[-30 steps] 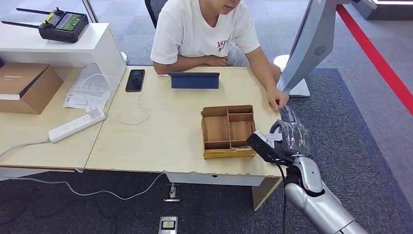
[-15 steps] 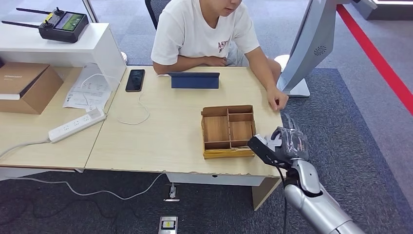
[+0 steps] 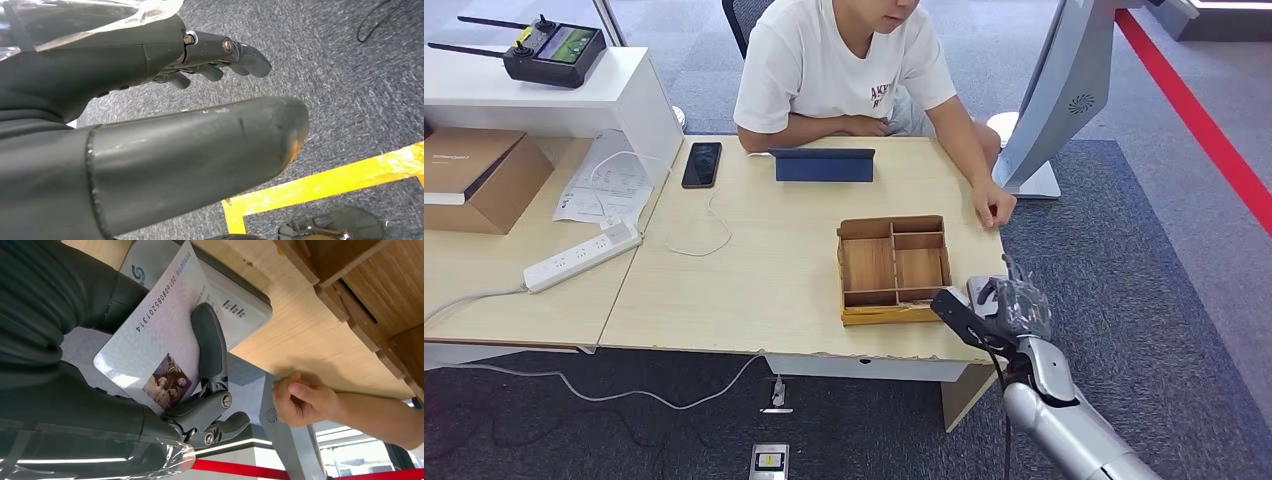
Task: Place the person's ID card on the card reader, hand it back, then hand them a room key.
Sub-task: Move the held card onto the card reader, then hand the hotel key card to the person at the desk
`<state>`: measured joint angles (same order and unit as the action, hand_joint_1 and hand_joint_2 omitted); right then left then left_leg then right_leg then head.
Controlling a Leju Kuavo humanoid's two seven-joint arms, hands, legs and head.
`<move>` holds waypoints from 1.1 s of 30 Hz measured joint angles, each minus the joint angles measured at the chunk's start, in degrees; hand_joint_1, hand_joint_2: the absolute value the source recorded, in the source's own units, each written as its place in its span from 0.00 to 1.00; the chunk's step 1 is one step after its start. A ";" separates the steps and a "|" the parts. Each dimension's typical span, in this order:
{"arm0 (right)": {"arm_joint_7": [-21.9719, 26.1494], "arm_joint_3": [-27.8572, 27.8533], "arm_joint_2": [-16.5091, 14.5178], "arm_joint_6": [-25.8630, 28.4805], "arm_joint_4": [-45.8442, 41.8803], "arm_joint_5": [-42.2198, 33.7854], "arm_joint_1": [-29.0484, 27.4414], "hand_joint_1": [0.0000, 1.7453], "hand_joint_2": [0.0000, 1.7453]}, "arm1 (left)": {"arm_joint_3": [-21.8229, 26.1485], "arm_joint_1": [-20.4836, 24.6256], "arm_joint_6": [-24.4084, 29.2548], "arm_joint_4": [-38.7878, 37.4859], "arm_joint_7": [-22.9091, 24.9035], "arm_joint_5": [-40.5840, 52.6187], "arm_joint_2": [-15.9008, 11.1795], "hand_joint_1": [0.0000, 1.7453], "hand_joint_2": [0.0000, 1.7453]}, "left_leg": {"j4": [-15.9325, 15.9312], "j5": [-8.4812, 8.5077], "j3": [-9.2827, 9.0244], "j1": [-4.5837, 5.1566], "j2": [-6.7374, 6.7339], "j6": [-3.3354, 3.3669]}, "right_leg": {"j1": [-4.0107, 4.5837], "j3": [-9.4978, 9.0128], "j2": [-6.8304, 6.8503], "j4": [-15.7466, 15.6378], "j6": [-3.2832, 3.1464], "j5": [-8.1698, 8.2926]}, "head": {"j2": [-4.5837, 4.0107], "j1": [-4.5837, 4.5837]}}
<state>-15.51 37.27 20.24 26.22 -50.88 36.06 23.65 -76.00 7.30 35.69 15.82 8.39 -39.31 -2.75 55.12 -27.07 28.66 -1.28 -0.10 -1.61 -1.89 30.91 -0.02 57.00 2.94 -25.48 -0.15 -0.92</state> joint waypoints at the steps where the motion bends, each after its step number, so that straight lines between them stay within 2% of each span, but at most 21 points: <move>1: 0.16 0.07 -0.11 0.02 0.45 -0.29 0.05 1.00 1.00 | 0.00 0.00 0.00 0.00 -0.01 -0.14 0.00 0.00 0.00 | 0.00 0.00 0.00 0.00 0.00 0.00 | 0.00 0.00 0.00 0.00 0.00 0.00 | 0.00 0.00; 18: 2.65 1.09 -1.72 0.69 6.87 -3.43 0.67 1.00 1.00 | 0.02 -0.03 0.00 0.00 -0.19 -0.29 0.00 0.00 0.00 | 0.00 0.00 -0.01 0.00 0.00 0.00 | 0.00 0.00 0.00 0.00 0.00 0.00 | 0.00 0.00; 33: 2.80 1.40 -2.31 1.58 8.91 -4.60 0.97 1.00 1.00 | 0.02 -0.03 -0.38 0.00 -0.79 -0.12 0.00 0.00 0.00 | 0.00 0.00 -0.01 0.00 0.00 0.00 | 0.00 0.00 0.00 0.00 0.00 0.00 | 0.00 0.00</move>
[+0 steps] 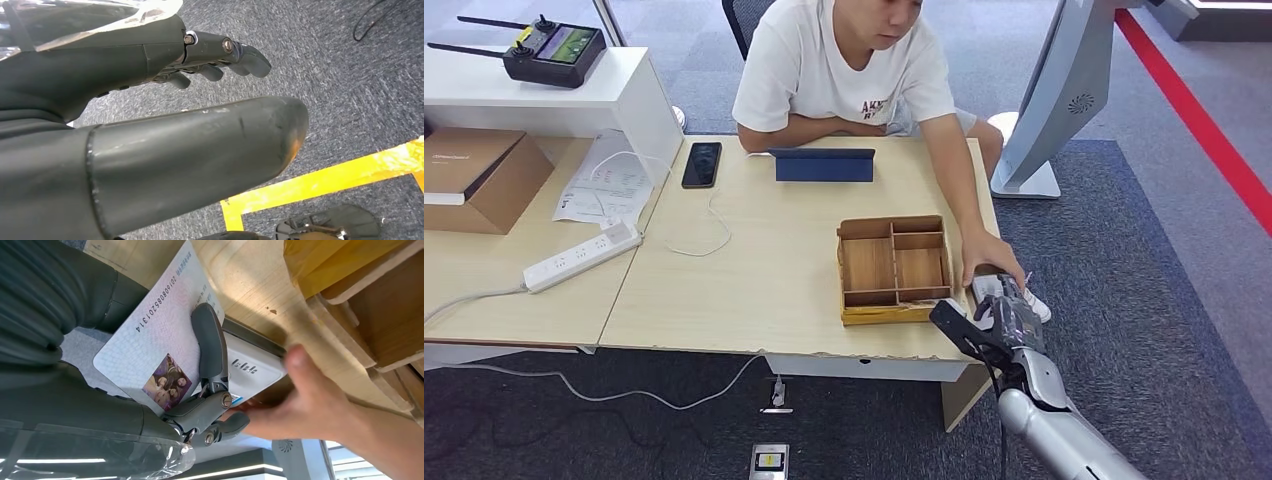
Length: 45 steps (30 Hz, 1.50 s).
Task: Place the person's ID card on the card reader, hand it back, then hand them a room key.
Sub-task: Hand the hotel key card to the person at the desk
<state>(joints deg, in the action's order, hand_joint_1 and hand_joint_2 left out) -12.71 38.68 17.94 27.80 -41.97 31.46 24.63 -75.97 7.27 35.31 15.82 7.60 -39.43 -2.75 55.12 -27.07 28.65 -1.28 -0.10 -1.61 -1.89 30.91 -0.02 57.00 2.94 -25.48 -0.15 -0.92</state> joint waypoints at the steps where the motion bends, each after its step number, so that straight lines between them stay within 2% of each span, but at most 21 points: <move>1: 0.02 0.03 -0.01 0.11 0.01 -0.05 0.04 1.00 1.00 | 0.00 0.00 -0.01 -0.01 -0.03 0.00 0.00 0.00 0.00 | 0.00 0.00 0.00 0.00 0.00 0.00 | 0.00 0.00 0.00 0.00 0.00 0.00 | 0.00 0.00; 12: 0.93 0.01 0.65 4.66 -2.63 -2.59 1.08 1.00 1.00 | 0.00 -0.04 -0.01 -0.02 -0.52 0.17 -0.03 0.00 0.00 | 0.00 0.00 -0.01 0.00 0.00 0.00 | 0.00 0.00 0.00 0.00 0.00 0.00 | 0.00 0.00; 22: -0.89 -1.18 3.30 7.70 -13.61 -2.28 1.40 1.00 1.00 | 0.01 -0.15 0.01 -0.02 -0.64 0.15 -0.07 0.00 0.00 | 0.01 0.00 -0.01 0.00 0.00 0.00 | -0.01 -0.01 0.00 0.00 0.00 0.01 | 0.00 -0.01; 28: -1.98 -2.90 4.28 10.89 -24.96 4.68 2.05 1.00 1.00 | 0.02 -0.17 0.01 -0.02 -0.69 0.23 -0.09 0.00 0.00 | 0.01 0.01 -0.04 0.00 -0.01 -0.01 | 0.00 -0.02 0.00 0.00 -0.02 0.03 | 0.00 0.00; 36: -3.00 -3.67 3.68 8.74 -39.94 13.20 3.37 1.00 1.00 | 0.02 0.11 -0.34 -0.02 -0.21 1.35 -0.09 0.00 0.00 | 0.01 0.02 -0.04 0.00 -0.01 -0.01 | 0.00 -0.04 0.00 0.01 -0.02 0.03 | 0.00 0.00; 42: -4.10 -2.88 2.38 2.77 -44.06 18.87 6.01 1.00 1.00 | -0.01 1.11 -1.50 -0.04 1.15 3.75 -0.09 0.00 0.00 | 0.01 0.04 -0.04 0.00 -0.01 -0.01 | 0.00 -0.05 0.00 0.01 0.01 0.07 | 0.00 -0.01; 45: -4.47 -2.30 1.78 1.54 -44.91 19.70 7.46 1.00 1.00 | -0.02 1.81 -1.63 -0.04 1.76 4.35 -0.07 0.00 0.00 | 0.01 0.06 -0.06 0.00 0.00 -0.01 | 0.00 -0.06 0.00 0.01 0.01 0.08 | 0.00 -0.01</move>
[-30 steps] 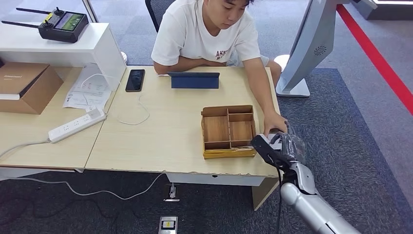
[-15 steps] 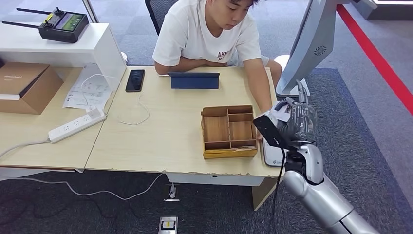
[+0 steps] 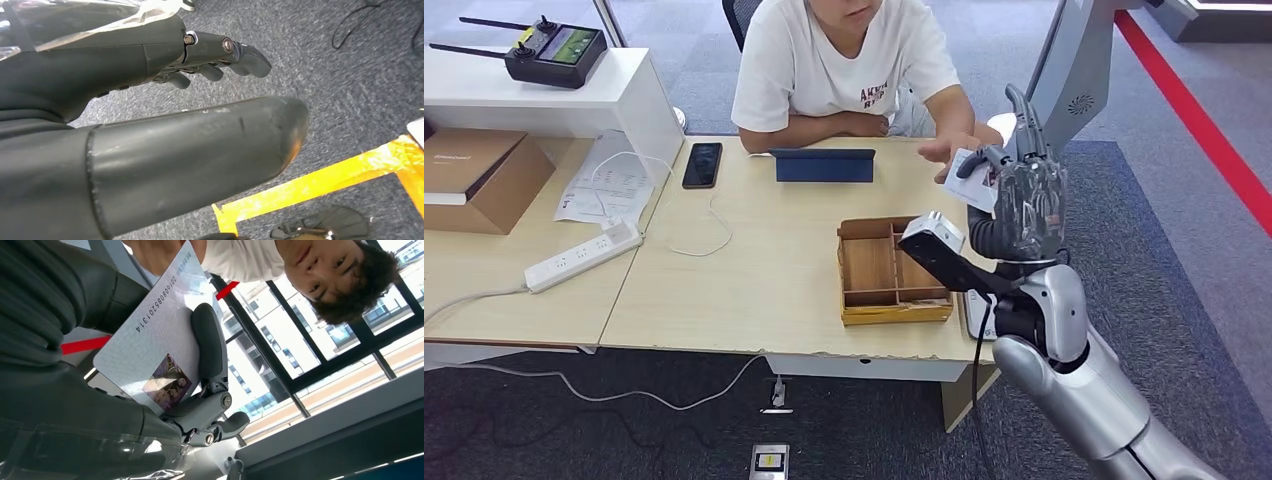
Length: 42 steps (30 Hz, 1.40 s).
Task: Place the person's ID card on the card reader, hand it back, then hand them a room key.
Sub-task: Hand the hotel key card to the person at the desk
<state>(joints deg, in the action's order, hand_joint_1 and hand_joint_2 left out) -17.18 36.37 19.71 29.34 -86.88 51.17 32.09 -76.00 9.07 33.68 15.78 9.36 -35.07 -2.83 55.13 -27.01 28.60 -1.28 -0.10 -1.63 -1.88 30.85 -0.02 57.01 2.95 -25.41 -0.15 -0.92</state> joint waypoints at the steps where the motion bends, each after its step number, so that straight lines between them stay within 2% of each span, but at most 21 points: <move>1: -0.02 0.17 -0.14 -0.17 -0.21 0.08 0.26 1.00 1.00 | 0.00 0.11 0.00 0.00 0.08 0.10 0.01 0.00 0.00 | 0.00 0.00 0.00 0.00 0.00 0.00 | 0.00 0.00 0.00 0.00 0.00 0.00 | 0.00 0.01; 6: 0.17 1.05 -0.93 -3.70 -0.18 0.25 2.05 1.00 1.00 | -0.02 0.41 -0.45 0.00 0.21 1.05 0.01 0.00 0.00 | 0.00 0.00 0.06 0.00 -0.01 0.00 | 0.00 0.02 0.00 0.00 0.00 0.00 | 0.00 -0.01; 10: 0.39 3.24 -2.96 -8.08 2.88 -0.11 6.83 1.00 1.00 | -0.03 1.33 -1.04 0.00 0.62 2.15 0.06 0.00 0.00 | -0.01 0.03 0.08 0.00 -0.01 -0.01 | 0.00 0.04 -0.01 0.01 -0.01 0.01 | 0.00 0.01; 17: 0.13 8.25 -7.76 -11.57 14.64 -0.77 16.15 1.00 1.00 | -0.03 2.04 -1.39 0.00 1.37 3.96 0.38 0.00 0.00 | 0.00 0.06 0.09 -0.01 0.04 -0.04 | 0.01 0.04 0.01 0.04 -0.02 0.03 | 0.00 -0.01; 26: -1.78 13.61 -12.78 -13.53 32.17 0.53 24.48 1.00 1.00 | -0.04 2.47 -2.02 0.02 2.28 5.97 0.50 0.00 0.00 | 0.01 0.06 0.11 0.00 0.10 -0.04 | 0.01 0.05 0.08 0.03 -0.01 0.03 | 0.00 0.00; 30: -1.82 14.77 -13.98 -13.13 37.39 0.47 26.13 0.02 1.00 | -0.02 2.74 -2.10 0.02 2.58 6.22 0.58 0.00 0.00 | 0.04 0.05 0.12 -0.01 0.09 -0.04 | 0.01 0.09 0.08 0.03 -0.01 0.03 | 0.00 0.00; 39: -0.80 16.23 -15.92 -10.08 44.22 -2.58 27.28 0.00 1.00 | -0.02 2.86 -2.57 0.00 2.73 6.87 0.57 0.00 0.00 | 0.03 0.04 0.18 -0.02 0.08 -0.04 | 0.02 0.18 0.07 0.03 -0.02 0.01 | 0.00 -0.01; 42: 0.69 16.19 -16.22 -7.93 45.56 -5.84 27.31 0.00 1.00 | -0.02 2.82 -2.72 0.00 2.75 6.87 0.56 0.00 0.00 | 0.05 0.05 0.17 -0.01 0.07 -0.04 | 0.02 0.17 0.07 0.03 -0.01 0.02 | 0.00 -0.01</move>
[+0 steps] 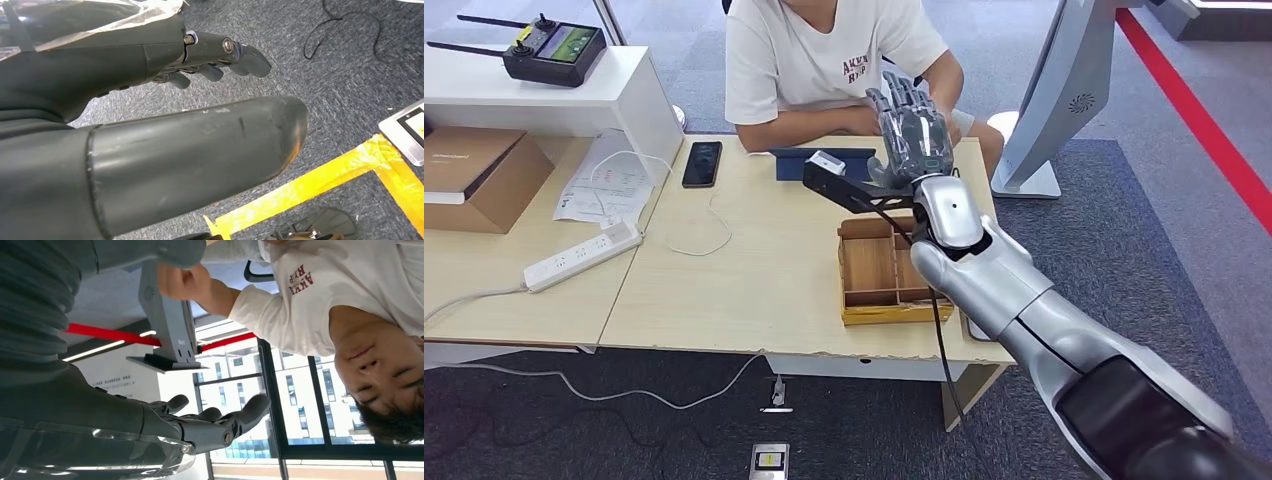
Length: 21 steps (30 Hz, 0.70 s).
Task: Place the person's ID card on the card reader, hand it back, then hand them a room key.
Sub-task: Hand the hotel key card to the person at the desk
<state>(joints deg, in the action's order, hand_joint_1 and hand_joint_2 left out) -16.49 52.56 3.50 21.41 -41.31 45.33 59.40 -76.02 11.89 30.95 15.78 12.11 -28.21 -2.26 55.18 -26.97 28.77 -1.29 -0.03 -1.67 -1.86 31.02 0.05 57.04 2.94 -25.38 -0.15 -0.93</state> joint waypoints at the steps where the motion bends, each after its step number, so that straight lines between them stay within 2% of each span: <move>1: 0.91 -0.16 -0.05 1.00 0.25 -1.90 -0.02 0.00 1.00 | 0.00 -0.04 0.02 0.00 -0.03 -0.03 -0.01 0.00 0.00 | 0.01 0.00 0.00 0.00 0.00 0.00 | 0.00 0.00 0.00 0.00 0.00 0.00 | 0.00 0.00; 5: 6.37 -2.16 -0.12 4.14 0.18 -14.19 -0.60 0.00 1.00 | 0.05 -0.56 0.71 0.00 -0.33 -0.48 -0.03 0.00 0.00 | 0.06 0.00 -0.03 0.00 0.00 0.00 | 0.00 -0.03 0.00 0.00 0.00 0.01 | 0.00 0.00; 10: 11.60 -5.84 -0.01 2.60 -3.79 -31.56 -4.07 0.00 1.00 | 0.22 -1.60 1.15 -0.03 -0.89 -1.21 -0.05 0.00 0.00 | 0.06 0.00 -0.06 0.00 -0.01 0.00 | 0.01 -0.04 0.00 0.00 0.00 0.01 | 0.00 0.00; 16: 15.83 -9.39 1.94 -3.10 -17.03 -55.89 -13.19 0.00 1.00 | 0.73 -3.31 1.84 -0.16 -2.98 -2.71 -0.14 0.00 0.00 | 0.05 -0.03 -0.08 -0.01 -0.01 -0.01 | 0.01 -0.03 0.00 -0.01 0.00 -0.01 | 0.00 0.00; 21: 18.75 -10.82 5.42 -7.37 -30.54 -64.77 -22.45 0.00 1.00 | 1.68 -4.76 2.27 -0.44 -4.62 -3.62 -0.45 0.00 0.00 | 0.05 -0.06 -0.07 0.00 -0.02 0.00 | 0.01 -0.02 0.00 -0.04 0.01 -0.02 | 0.00 0.00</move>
<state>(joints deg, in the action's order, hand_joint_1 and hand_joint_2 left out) 2.26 41.74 8.92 14.04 -71.86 -19.44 36.95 -74.34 7.13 33.23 15.34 7.49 -31.82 -2.71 55.23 -27.02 28.70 -1.30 -0.04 -1.67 -1.85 31.00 0.05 57.00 2.94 -25.41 -0.15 -0.93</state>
